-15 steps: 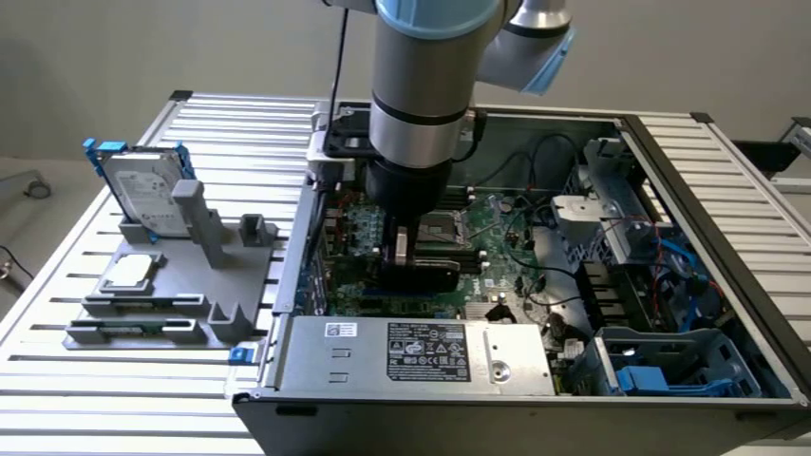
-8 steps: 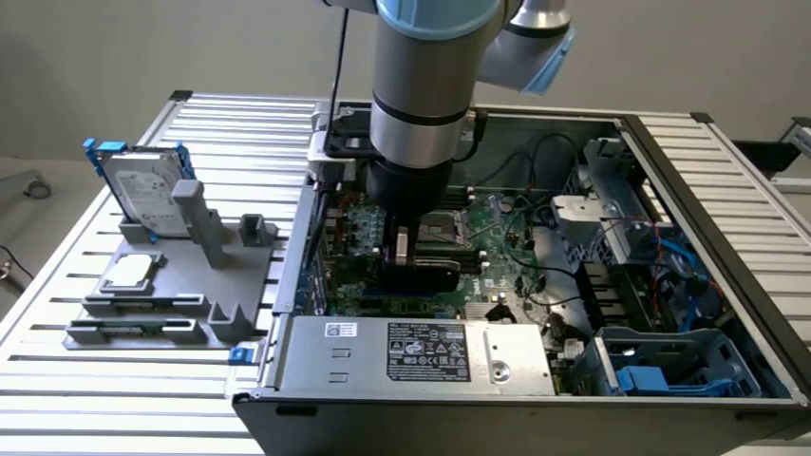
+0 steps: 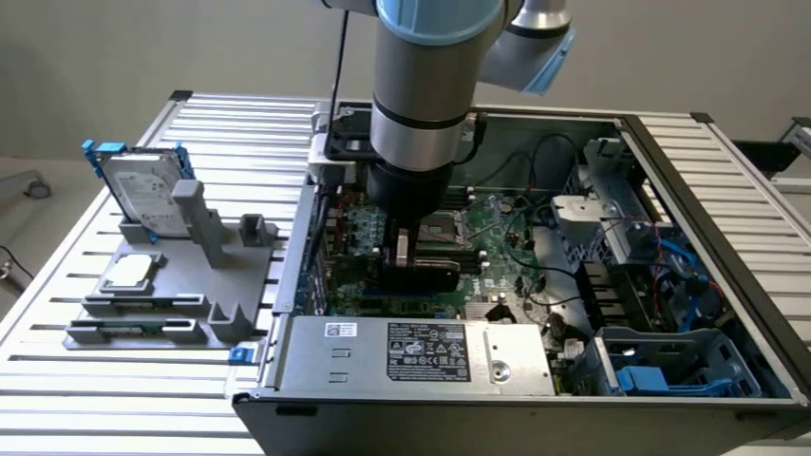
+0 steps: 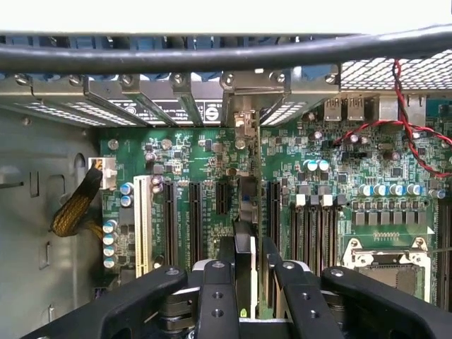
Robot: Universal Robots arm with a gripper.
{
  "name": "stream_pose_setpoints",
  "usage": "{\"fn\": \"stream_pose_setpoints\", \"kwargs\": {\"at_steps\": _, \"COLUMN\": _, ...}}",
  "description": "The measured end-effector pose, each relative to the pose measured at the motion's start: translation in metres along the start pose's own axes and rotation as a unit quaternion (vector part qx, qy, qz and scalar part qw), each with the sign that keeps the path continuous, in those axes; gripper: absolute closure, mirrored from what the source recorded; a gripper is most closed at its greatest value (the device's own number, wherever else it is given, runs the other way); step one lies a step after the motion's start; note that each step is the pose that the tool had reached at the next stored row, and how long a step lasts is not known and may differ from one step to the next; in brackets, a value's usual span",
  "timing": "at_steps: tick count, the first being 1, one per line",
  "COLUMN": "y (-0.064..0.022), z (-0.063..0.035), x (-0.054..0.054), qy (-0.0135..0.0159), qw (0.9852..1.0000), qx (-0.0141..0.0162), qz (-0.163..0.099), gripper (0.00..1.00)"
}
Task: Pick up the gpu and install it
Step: 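Insert the gpu into the slot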
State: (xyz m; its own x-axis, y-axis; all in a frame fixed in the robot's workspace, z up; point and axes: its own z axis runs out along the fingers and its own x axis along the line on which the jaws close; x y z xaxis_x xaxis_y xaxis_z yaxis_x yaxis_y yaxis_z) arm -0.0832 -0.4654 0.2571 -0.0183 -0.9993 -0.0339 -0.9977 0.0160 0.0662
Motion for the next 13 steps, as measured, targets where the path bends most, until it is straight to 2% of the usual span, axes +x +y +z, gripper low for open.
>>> {"fn": "stream_pose_setpoints", "kwargs": {"at_steps": 13, "y": 0.0000, "z": 0.0002, "x": 0.0006, "qy": 0.0002, "qw": 1.0000, "qx": -0.0019, "qz": 0.000, "gripper": 0.74}}
